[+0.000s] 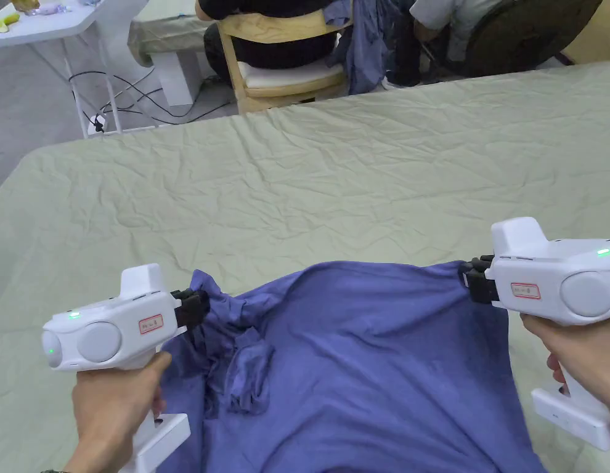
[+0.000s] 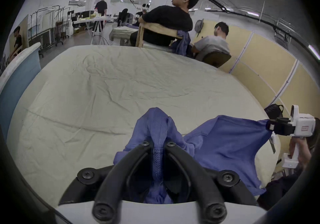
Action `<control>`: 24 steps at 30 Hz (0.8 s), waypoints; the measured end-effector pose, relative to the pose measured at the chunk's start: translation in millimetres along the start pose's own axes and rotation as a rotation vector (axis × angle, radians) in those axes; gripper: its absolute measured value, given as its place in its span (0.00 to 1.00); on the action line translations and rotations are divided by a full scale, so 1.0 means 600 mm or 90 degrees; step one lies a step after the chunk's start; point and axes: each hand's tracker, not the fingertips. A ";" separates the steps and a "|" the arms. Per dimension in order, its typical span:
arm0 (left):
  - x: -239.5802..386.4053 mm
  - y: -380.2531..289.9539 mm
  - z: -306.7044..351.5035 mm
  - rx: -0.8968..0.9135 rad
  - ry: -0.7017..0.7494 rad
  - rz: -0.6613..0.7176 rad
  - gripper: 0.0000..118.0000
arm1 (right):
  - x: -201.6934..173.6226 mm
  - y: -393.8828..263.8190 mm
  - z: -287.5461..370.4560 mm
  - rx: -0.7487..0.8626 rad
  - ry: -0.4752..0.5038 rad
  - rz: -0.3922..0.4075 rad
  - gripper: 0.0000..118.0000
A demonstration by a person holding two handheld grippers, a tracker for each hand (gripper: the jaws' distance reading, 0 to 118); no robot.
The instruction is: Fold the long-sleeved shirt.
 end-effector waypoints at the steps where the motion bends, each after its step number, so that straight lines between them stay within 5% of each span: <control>1: 0.000 -0.010 0.023 0.019 0.004 0.002 0.07 | -0.004 -0.011 0.022 0.002 0.002 -0.001 0.02; 12: -0.007 -0.178 0.194 0.035 -0.013 0.051 0.07 | -0.021 -0.193 0.129 -0.047 0.006 -0.036 0.02; 24: -0.060 -0.297 0.210 -0.068 0.037 0.111 0.07 | -0.026 -0.290 0.108 -0.160 -0.008 -0.014 0.02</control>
